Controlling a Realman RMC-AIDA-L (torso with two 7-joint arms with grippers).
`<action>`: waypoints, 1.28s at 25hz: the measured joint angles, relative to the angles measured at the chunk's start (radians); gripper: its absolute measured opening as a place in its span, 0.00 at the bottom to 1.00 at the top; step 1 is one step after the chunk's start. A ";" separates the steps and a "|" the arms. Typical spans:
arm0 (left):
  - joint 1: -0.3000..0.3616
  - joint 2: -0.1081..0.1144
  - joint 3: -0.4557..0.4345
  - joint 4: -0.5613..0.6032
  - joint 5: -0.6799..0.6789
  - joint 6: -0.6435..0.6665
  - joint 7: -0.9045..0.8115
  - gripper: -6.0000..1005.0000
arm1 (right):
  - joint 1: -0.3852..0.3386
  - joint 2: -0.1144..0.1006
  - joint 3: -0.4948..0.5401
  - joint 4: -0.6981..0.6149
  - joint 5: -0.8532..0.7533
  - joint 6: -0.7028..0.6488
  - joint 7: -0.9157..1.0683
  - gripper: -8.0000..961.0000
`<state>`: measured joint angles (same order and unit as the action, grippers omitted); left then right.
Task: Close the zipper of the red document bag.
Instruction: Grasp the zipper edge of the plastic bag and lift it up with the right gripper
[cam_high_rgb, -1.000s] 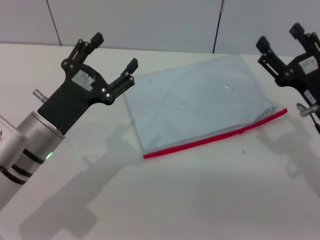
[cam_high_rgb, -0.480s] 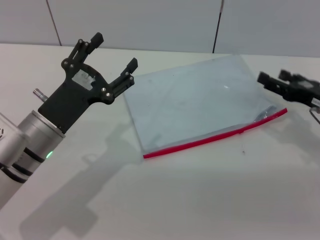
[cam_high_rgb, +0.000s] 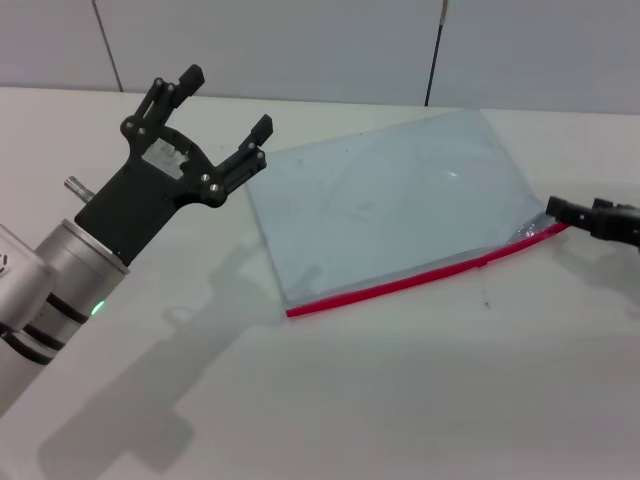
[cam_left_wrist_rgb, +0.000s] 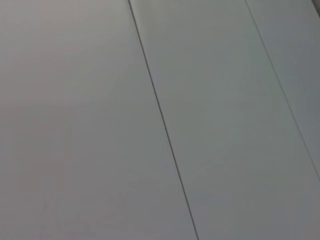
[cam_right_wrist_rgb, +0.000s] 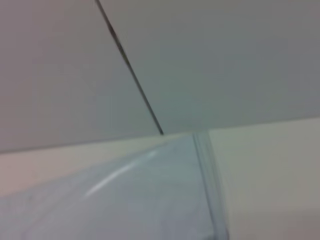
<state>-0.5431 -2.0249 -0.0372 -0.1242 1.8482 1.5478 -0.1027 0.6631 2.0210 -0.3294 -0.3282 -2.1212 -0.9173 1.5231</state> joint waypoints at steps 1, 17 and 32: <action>0.000 0.000 0.000 0.000 0.000 -0.002 0.000 0.88 | 0.002 0.000 0.000 -0.002 -0.022 0.001 0.007 0.90; -0.003 -0.001 -0.001 0.000 0.000 -0.004 0.000 0.88 | 0.080 0.000 -0.001 0.045 -0.169 -0.010 0.052 0.90; -0.003 -0.002 -0.001 -0.002 0.000 -0.005 0.000 0.87 | 0.099 -0.001 -0.001 0.055 -0.250 -0.016 0.126 0.89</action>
<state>-0.5456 -2.0264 -0.0383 -0.1258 1.8482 1.5431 -0.1028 0.7617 2.0198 -0.3304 -0.2733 -2.3709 -0.9329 1.6495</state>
